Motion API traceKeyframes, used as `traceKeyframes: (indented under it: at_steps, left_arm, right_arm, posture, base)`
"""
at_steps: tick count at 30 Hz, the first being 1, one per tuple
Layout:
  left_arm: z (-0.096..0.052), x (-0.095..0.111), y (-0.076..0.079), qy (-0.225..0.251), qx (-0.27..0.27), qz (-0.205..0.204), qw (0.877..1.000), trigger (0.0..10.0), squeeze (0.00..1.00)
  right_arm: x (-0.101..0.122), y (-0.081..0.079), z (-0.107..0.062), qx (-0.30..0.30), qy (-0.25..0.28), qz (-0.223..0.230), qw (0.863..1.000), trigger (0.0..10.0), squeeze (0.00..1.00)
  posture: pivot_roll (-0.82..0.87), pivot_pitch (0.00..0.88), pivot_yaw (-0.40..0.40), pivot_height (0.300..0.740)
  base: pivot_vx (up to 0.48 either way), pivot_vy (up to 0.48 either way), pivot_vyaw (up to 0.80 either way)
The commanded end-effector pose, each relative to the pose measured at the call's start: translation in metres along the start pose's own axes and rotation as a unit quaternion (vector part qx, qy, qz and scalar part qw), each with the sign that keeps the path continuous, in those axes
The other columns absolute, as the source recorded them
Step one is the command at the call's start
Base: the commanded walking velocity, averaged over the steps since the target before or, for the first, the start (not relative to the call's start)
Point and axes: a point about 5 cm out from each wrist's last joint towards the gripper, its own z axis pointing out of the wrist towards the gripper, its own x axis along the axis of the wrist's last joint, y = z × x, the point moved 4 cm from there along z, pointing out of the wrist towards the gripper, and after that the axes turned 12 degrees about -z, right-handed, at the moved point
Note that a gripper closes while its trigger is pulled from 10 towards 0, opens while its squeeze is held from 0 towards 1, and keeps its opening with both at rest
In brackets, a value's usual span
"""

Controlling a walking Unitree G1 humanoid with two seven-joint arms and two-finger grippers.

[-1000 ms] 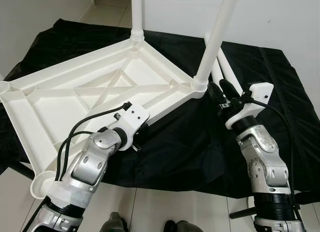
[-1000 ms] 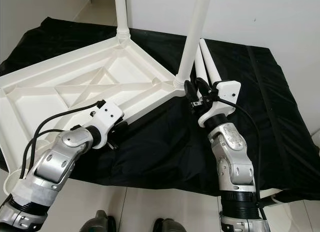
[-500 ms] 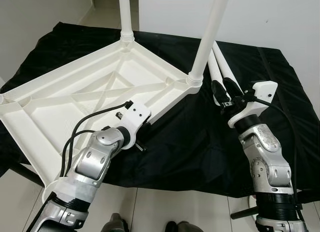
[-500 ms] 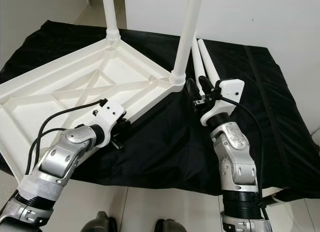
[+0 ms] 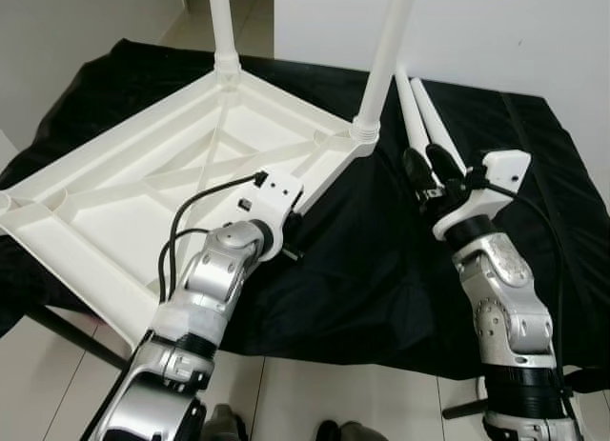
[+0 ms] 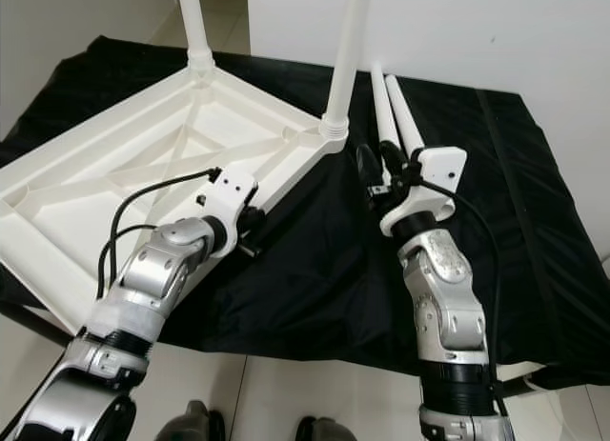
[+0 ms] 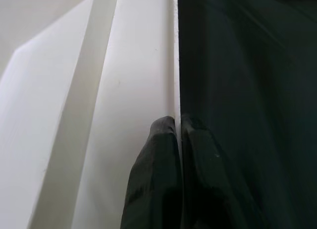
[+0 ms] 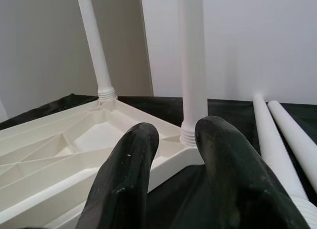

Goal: Building children table

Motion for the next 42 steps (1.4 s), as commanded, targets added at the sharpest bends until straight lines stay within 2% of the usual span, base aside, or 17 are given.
traceKeyframes:
  at_steps: [1, 3, 4, 6, 7, 12, 13, 14, 15, 22, 23, 24, 26, 27, 29, 33, 42]
  left_arm:
    - [0.001, 0.011, -0.024, 0.055, 0.148, -0.019, 0.987, 3.3, 0.00]
    - [0.007, 0.015, -0.023, 0.059, 0.154, -0.024, 0.986, 3.4, 0.00]
    - [0.009, 0.017, -0.021, 0.061, 0.158, -0.027, 0.985, 5.2, 0.00]
    - [0.009, 0.017, -0.021, 0.061, 0.158, -0.027, 0.985, 5.2, 0.00]
    - [0.013, 0.020, -0.011, 0.064, 0.143, -0.017, 0.988, 10.0, 0.00]
    - [0.016, 0.020, -0.002, 0.065, 0.126, -0.011, 0.990, 10.0, 0.00]
    - [0.015, 0.020, 0.002, 0.068, 0.114, -0.016, 0.991, 10.0, 0.28]
    - [0.015, 0.020, 0.002, 0.068, 0.114, -0.016, 0.991, 10.0, 0.28]
    - [0.015, 0.020, 0.006, 0.071, 0.102, -0.018, 0.992, 10.0, 1.00]
    - [0.009, 0.040, 0.023, 0.135, 0.057, 0.004, 0.989, 10.0, 1.00]
    - [0.006, 0.045, 0.027, 0.151, 0.044, 0.007, 0.988, 10.0, 0.91]
    - [0.003, 0.051, 0.030, 0.167, 0.036, 0.007, 0.985, 10.0, 0.44]
    - [0.001, 0.053, 0.031, 0.175, 0.031, 0.006, 0.984, 10.0, 0.44]
    - [-0.006, 0.058, 0.032, 0.188, 0.018, 0.009, 0.982, 10.0, 0.00]
    - [-0.006, 0.058, 0.032, 0.188, 0.018, 0.009, 0.982, 10.0, 0.00]
    - [-0.046, 0.056, 0.010, 0.213, 0.019, 0.066, 0.975, 10.0, 0.00]
    - [-0.083, 0.042, -0.024, 0.209, 0.039, 0.127, 0.969, 10.0, 0.00]
  right_arm:
    - [0.003, -0.001, 0.000, 0.000, 0.003, 0.000, 1.000, 10.0, 0.00]
    - [0.003, -0.002, 0.000, 0.000, 0.003, 0.002, 1.000, 10.0, 0.00]
    - [0.004, -0.002, 0.001, 0.000, 0.003, 0.002, 1.000, 10.0, 0.00]
    - [0.004, -0.002, 0.001, 0.000, 0.003, 0.002, 1.000, 10.0, 0.00]
    - [0.004, -0.003, 0.001, 0.000, 0.004, 0.003, 1.000, 10.0, 0.00]
    - [0.004, -0.004, 0.000, -0.001, 0.004, 0.003, 1.000, 10.0, 0.00]
    - [0.004, -0.004, 0.000, -0.002, 0.003, 0.002, 1.000, 10.0, 0.00]
    - [0.004, -0.004, 0.000, -0.002, 0.003, 0.002, 1.000, 10.0, 0.00]
    - [0.004, -0.003, 0.000, -0.002, 0.003, 0.002, 1.000, 10.0, 0.00]
    - [0.003, -0.005, 0.001, -0.005, 0.003, 0.004, 1.000, 10.0, 0.00]
    - [0.002, -0.005, 0.001, -0.004, 0.003, 0.004, 1.000, 10.0, 0.00]
    - [0.002, -0.006, 0.001, -0.004, 0.002, 0.005, 1.000, 10.0, 0.00]
    - [0.001, -0.006, 0.002, -0.004, 0.002, 0.005, 1.000, 10.0, 0.00]
    - [0.000, -0.007, 0.002, -0.004, -0.001, 0.005, 1.000, 10.0, 0.00]
    - [0.000, -0.007, 0.002, -0.004, -0.001, 0.005, 1.000, 10.0, 0.00]
    - [-0.010, -0.007, 0.000, -0.019, -0.021, -0.001, 1.000, 10.0, 0.00]
    - [-0.034, -0.008, -0.003, -0.035, -0.085, -0.031, 0.995, 10.0, 0.00]
  posture:
    - [0.06, 0.116, -0.034, 0.740]
    - [0.06, 0.115, -0.036, 0.740]
    - [0.06, 0.116, -0.034, 0.740]
    - [0.06, 0.116, -0.034, 0.740]
    - [0.06, 0.115, -0.031, 0.740]
    - [0.06, 0.114, -0.029, 0.740]
    - [0.06, 0.113, -0.026, 0.740]
    - [0.06, 0.113, -0.026, 0.740]
    - [0.06, 0.112, -0.026, 0.740]
    - [0.07, 0.106, -0.025, 0.740]
    - [0.08, 0.107, -0.025, 0.740]
    - [0.08, 0.108, -0.025, 0.740]
    - [0.08, 0.108, -0.025, 0.740]
    - [0.09, 0.110, -0.026, 0.740]
    - [0.09, 0.110, -0.026, 0.740]
    - [0.10, 0.106, -0.030, 0.740]
    - [0.12, 0.099, -0.042, 0.740]
  base:
    - [0.000, 0.000, 0.00]
    - [0.000, 0.000, 0.00]
    - [0.000, 0.000, 0.00]
    - [0.000, 0.000, 0.00]
    - [0.000, 0.000, 0.00]
    - [0.000, 0.000, 0.00]
    - [0.000, 0.000, 0.00]
    - [0.000, 0.000, 0.00]
    - [0.000, 0.000, 0.00]
    - [0.000, 0.000, 0.00]
    - [0.000, 0.000, 0.00]
    - [0.000, 0.000, 0.00]
    - [0.000, 0.000, 0.00]
    - [0.000, 0.000, 0.00]
    - [0.000, 0.000, 0.00]
    - [0.000, 0.000, 0.00]
    - [0.000, 0.000, 0.00]
